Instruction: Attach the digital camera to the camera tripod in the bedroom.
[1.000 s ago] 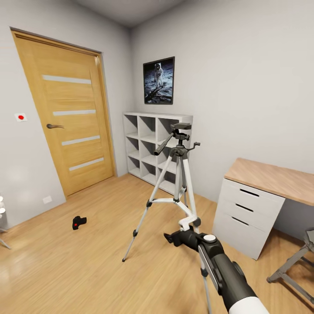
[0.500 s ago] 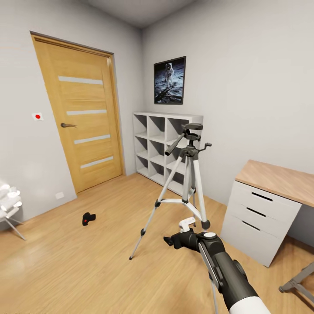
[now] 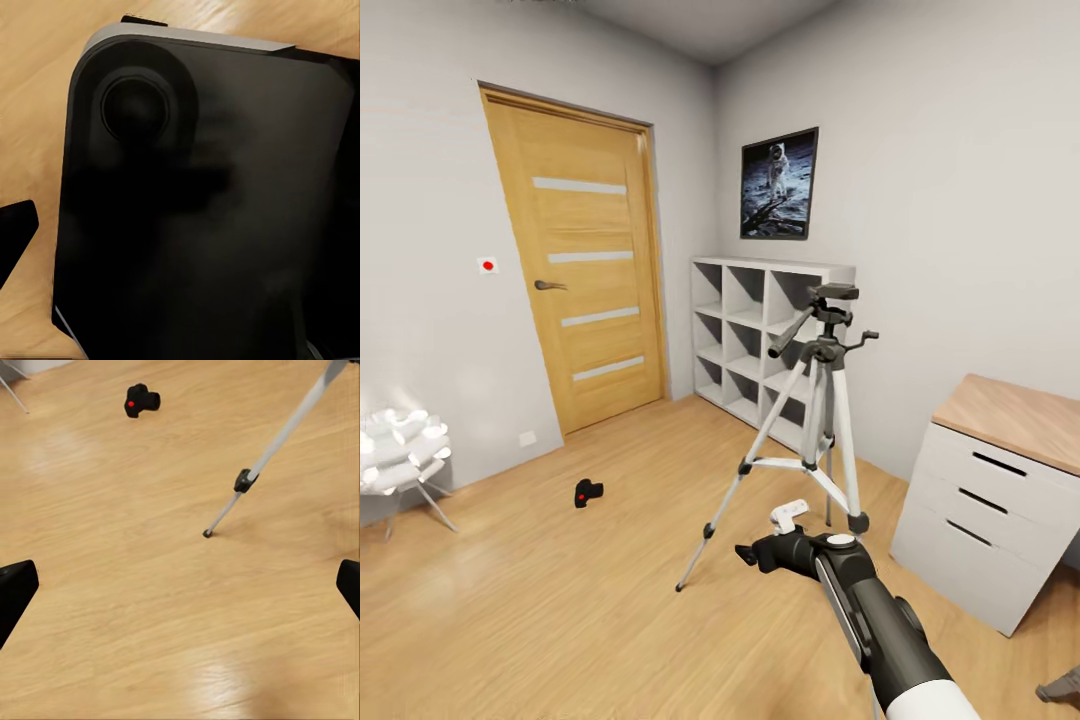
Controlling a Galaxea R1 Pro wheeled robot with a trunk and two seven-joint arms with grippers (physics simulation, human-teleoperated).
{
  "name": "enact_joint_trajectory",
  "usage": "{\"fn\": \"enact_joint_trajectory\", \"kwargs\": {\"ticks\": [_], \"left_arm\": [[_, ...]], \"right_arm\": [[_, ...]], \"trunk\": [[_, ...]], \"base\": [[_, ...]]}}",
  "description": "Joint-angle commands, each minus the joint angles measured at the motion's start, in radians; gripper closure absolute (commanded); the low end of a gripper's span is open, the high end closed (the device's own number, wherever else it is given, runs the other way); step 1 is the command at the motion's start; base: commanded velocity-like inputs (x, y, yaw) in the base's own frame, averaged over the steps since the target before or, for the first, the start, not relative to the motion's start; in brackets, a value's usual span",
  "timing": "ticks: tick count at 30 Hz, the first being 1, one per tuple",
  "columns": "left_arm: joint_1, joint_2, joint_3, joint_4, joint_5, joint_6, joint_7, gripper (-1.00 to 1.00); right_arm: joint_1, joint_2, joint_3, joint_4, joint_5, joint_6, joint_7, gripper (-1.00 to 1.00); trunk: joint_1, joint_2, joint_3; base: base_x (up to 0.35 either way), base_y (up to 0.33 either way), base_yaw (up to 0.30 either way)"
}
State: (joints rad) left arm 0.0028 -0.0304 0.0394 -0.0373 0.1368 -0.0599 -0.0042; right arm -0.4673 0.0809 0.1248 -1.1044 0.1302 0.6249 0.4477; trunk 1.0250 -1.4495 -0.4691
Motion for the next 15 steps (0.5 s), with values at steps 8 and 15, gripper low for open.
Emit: {"fn": "enact_joint_trajectory", "kwargs": {"ticks": [8, 15], "left_arm": [[0.000, 0.001, 0.002, -0.001, 0.033, -0.001, 0.000, -1.00], [0.000, 0.002, 0.000, -0.001, 0.108, -0.001, 0.000, -1.00]], "right_arm": [[-0.001, 0.000, -0.013, -0.004, 0.011, -0.001, 0.006, -1.00], [-0.001, 0.000, -0.012, -0.003, 0.018, -0.002, -0.001, -1.00]], "trunk": [[0.000, -0.001, -0.001], [0.000, -0.001, -0.001]], "base": [[0.000, 0.000, 0.296], [0.000, 0.000, 0.299]]}}
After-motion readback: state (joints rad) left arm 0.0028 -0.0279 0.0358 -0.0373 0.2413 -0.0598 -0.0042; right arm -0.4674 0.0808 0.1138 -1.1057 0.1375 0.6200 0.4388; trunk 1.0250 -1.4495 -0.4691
